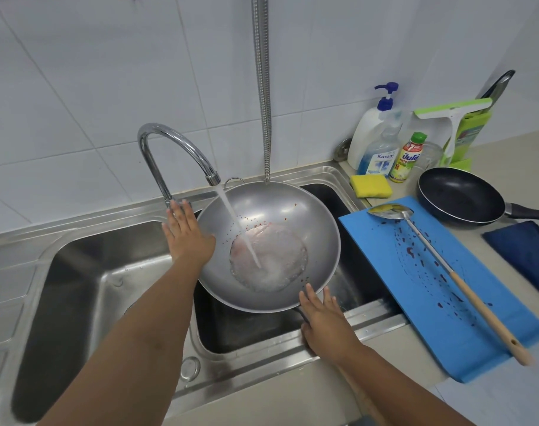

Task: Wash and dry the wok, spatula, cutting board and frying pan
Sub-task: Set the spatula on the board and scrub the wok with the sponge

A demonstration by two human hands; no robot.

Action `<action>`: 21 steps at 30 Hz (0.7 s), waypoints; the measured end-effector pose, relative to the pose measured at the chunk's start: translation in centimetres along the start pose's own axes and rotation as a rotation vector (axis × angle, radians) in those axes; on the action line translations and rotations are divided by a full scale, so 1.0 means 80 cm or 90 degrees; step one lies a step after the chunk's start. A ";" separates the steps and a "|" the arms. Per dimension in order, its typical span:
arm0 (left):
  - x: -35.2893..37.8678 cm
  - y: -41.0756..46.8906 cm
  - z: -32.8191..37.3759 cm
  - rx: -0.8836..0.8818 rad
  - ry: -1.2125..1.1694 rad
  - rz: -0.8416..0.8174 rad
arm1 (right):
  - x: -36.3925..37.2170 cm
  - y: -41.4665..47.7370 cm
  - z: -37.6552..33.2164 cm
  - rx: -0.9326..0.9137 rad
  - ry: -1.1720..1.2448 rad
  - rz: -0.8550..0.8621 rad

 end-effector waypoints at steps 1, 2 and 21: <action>-0.006 0.006 0.002 0.003 -0.004 0.001 | -0.001 0.000 -0.001 0.000 -0.001 0.002; -0.012 0.013 0.003 0.005 -0.003 0.001 | -0.002 -0.001 -0.001 -0.001 -0.003 0.004; 0.015 -0.121 0.024 -0.157 -0.435 0.074 | -0.001 -0.002 0.001 0.001 0.018 -0.010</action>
Point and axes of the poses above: each hand's wrist, its own y-axis towards the middle knuckle, its own x-axis out of the palm, z = x × y, the point moved 7 cm from there along y, towards the middle knuckle, and after that the axes turned 13 degrees about y, right-handed, at the moved point
